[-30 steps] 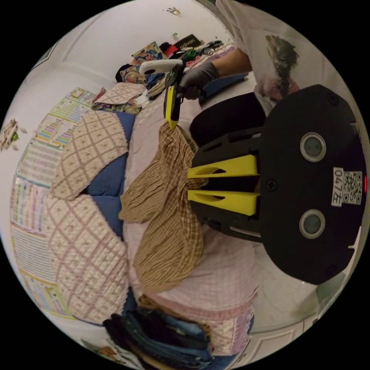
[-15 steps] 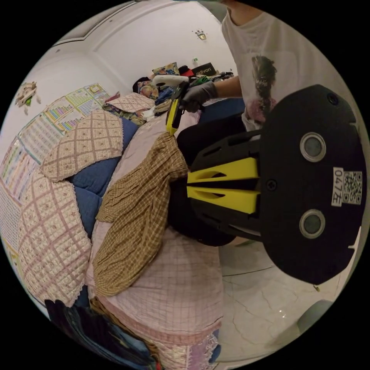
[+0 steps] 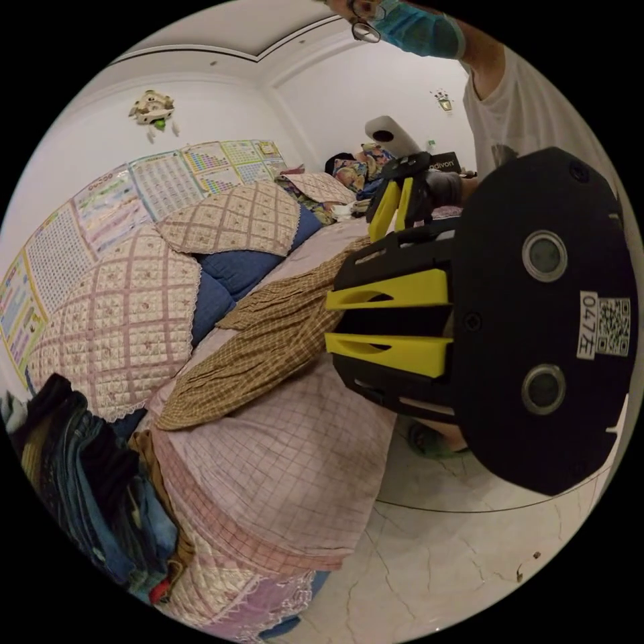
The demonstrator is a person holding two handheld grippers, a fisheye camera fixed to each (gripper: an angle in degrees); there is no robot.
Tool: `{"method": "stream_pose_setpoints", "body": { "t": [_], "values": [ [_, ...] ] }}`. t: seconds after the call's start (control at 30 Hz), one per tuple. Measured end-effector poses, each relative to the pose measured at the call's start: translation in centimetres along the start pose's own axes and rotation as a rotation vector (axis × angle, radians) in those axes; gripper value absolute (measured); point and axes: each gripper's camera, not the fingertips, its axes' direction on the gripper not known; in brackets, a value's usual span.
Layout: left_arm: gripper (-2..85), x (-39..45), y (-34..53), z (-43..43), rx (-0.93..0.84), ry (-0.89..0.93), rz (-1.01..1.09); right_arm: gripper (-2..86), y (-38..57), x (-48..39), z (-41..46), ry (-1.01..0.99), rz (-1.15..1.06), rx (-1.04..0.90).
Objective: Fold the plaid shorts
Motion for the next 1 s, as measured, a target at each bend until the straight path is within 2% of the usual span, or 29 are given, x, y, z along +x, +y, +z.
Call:
{"method": "stream_pose_setpoints", "body": {
  "t": [0.13,0.4,0.5,0.63,0.7,0.9,1.0],
  "values": [
    [5.8,-2.9,3.3,1.6,0.005,0.008,-0.042,4.3,-0.5,-0.8,2.7,0.047,0.004,-0.073],
    [5.9,-5.6,6.9,4.5,0.027,0.025,-0.069,3.1,-0.1,1.5,5.5,-0.157,0.071,-0.107],
    [6.0,-6.4,7.1,5.2,0.056,0.007,-0.073,1.7,0.3,1.2,5.9,-0.160,0.026,-0.125],
    [6.7,-8.7,5.0,6.6,0.131,0.025,-0.100,-0.1,1.0,1.3,4.8,-0.163,0.020,-0.115],
    [7.6,-10.3,3.6,7.9,0.163,0.026,-0.146,-0.3,2.0,2.6,2.7,-0.210,0.083,-0.018],
    [10.8,-14.0,-2.3,13.9,0.150,-0.041,-0.255,-0.4,4.7,4.6,0.2,-0.298,0.149,0.074],
    [11.0,-15.2,-4.6,15.8,0.183,-0.018,-0.309,-0.4,5.9,5.3,-0.7,-0.334,0.160,0.119]
  ]
}}
